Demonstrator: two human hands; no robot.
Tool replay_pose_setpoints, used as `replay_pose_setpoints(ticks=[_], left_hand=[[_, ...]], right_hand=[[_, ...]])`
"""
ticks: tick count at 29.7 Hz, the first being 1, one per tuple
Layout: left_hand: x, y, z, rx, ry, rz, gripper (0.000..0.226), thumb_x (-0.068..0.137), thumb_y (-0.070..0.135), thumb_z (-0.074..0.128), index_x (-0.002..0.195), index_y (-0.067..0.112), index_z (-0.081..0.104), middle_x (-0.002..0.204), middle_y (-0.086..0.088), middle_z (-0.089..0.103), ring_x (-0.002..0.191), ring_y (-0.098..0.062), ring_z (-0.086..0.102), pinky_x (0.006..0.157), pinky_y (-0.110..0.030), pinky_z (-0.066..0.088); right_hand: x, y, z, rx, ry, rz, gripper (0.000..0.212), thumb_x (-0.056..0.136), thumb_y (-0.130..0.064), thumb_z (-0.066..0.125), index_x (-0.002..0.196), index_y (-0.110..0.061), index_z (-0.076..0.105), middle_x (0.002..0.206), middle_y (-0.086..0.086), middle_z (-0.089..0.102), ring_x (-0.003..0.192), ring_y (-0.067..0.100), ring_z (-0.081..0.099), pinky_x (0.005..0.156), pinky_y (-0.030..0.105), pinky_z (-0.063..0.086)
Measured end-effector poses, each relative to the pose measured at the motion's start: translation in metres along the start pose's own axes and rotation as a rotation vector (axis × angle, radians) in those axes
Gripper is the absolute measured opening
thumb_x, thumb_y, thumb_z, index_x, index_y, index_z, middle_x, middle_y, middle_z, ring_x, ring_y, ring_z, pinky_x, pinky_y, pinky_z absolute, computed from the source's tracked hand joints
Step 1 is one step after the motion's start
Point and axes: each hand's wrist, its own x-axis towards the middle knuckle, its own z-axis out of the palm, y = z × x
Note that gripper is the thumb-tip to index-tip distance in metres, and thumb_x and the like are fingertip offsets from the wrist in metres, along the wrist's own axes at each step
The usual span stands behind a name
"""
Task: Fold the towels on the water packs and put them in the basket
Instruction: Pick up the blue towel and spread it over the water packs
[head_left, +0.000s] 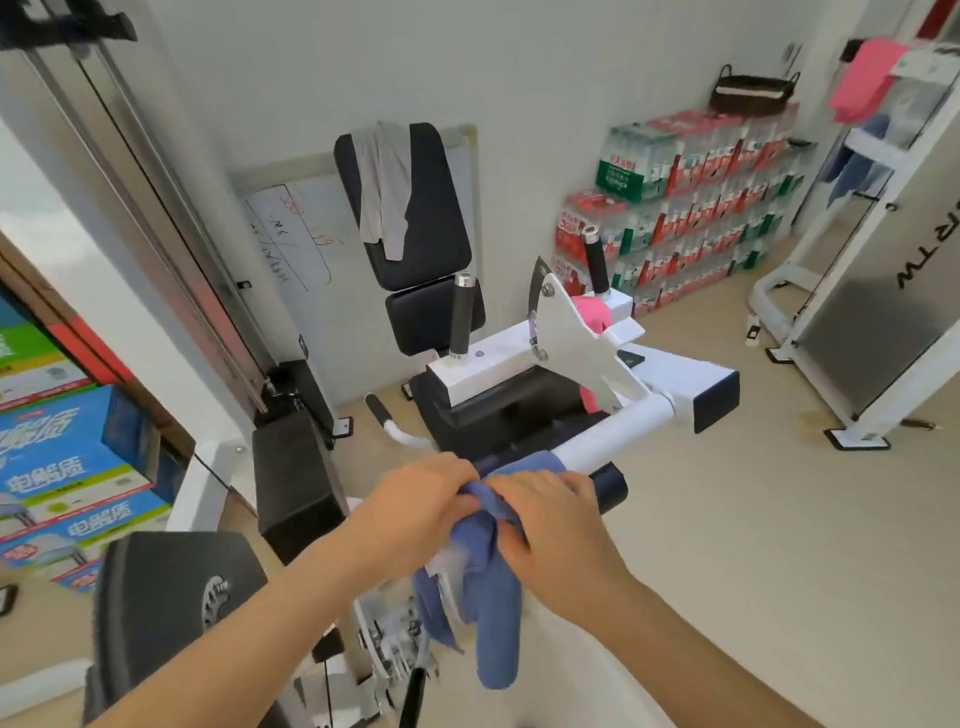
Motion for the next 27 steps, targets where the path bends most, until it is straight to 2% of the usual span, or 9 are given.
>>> replay_pose_setpoints(ticks=[3,7,10,13,15,17,20,23,27], left_hand=[[0.03,0.025,-0.03,-0.272,0.017,0.058,0.018,0.1,0.027,0.041,0.09,0.018,0.054,0.08,0.002,0.059,0.074,-0.012,0.053,0.069,-0.027,0.043],[0.088,0.066,-0.069,-0.664,0.032,0.082,0.02,0.096,0.023,0.053,0.112,0.034,0.05,0.085,-0.003,0.062,0.074,-0.011,0.054,0.072,-0.024,0.046],[0.129,0.096,-0.078,-0.39,-0.146,0.236,0.065,0.083,0.019,0.068,0.128,0.05,0.034,0.106,0.022,0.053,0.093,0.004,0.054,0.082,-0.011,0.042],[0.176,0.13,-0.08,0.045,0.032,0.39,0.051,0.08,0.022,0.05,0.122,0.05,0.043,0.111,0.023,0.049,0.097,-0.004,0.054,0.084,-0.028,0.047],[0.213,0.156,-0.083,0.003,0.095,0.41,0.035,0.078,0.027,0.045,0.107,0.04,0.061,0.098,0.017,0.062,0.088,-0.005,0.057,0.077,-0.029,0.048],[0.255,0.188,-0.087,0.015,0.073,0.38,0.019,0.084,0.032,0.048,0.092,0.029,0.065,0.08,0.009,0.065,0.076,-0.009,0.057,0.069,-0.031,0.047],[0.327,0.242,-0.082,0.181,-0.024,0.316,0.024,0.092,0.04,0.041,0.087,0.022,0.058,0.077,0.002,0.062,0.072,-0.016,0.055,0.067,-0.036,0.047],[0.4,0.29,-0.059,0.165,-0.013,0.268,0.02,0.093,0.037,0.039,0.084,0.02,0.045,0.078,0.001,0.058,0.075,-0.022,0.054,0.068,-0.039,0.044],[0.488,0.332,-0.037,-0.041,-0.038,0.161,0.035,0.096,0.03,0.039,0.067,0.012,0.043,0.061,0.001,0.047,0.057,-0.016,0.041,0.056,-0.032,0.038]], right_hand=[[0.024,0.015,-0.046,0.514,0.002,0.188,0.022,0.082,-0.013,0.057,0.097,-0.028,0.052,0.086,-0.014,0.06,0.082,0.01,0.06,0.075,0.025,0.051],[0.058,0.056,-0.115,0.656,0.204,0.238,0.027,0.081,-0.002,0.051,0.095,-0.025,0.049,0.092,-0.013,0.056,0.082,0.014,0.061,0.073,0.023,0.05],[0.074,0.107,-0.157,0.556,0.303,0.286,0.026,0.078,0.009,0.044,0.08,-0.015,0.053,0.071,-0.008,0.055,0.053,0.011,0.047,0.052,0.015,0.037],[0.079,0.161,-0.201,0.504,0.423,0.361,0.039,0.077,0.014,0.044,0.066,-0.022,0.056,0.053,-0.016,0.052,0.046,0.004,0.04,0.049,0.016,0.034],[0.078,0.193,-0.23,0.595,0.457,0.345,0.037,0.082,0.006,0.053,0.075,-0.029,0.062,0.065,-0.018,0.056,0.057,0.005,0.046,0.055,0.014,0.04],[0.073,0.221,-0.258,0.723,0.308,0.248,0.026,0.081,-0.027,0.066,0.101,-0.043,0.061,0.094,-0.014,0.057,0.078,0.004,0.052,0.072,0.014,0.045],[0.078,0.275,-0.28,0.609,0.013,0.213,0.072,0.068,-0.052,0.072,0.128,-0.061,0.033,0.119,-0.02,0.042,0.104,-0.003,0.047,0.085,0.007,0.042],[0.101,0.345,-0.284,0.601,0.268,0.317,0.055,0.072,-0.029,0.072,0.114,-0.047,0.041,0.116,-0.008,0.048,0.098,0.007,0.055,0.074,0.017,0.05],[0.122,0.44,-0.317,0.371,0.55,0.399,0.034,0.066,-0.013,0.053,0.085,-0.035,0.036,0.083,-0.009,0.051,0.074,0.015,0.05,0.072,0.042,0.046]])
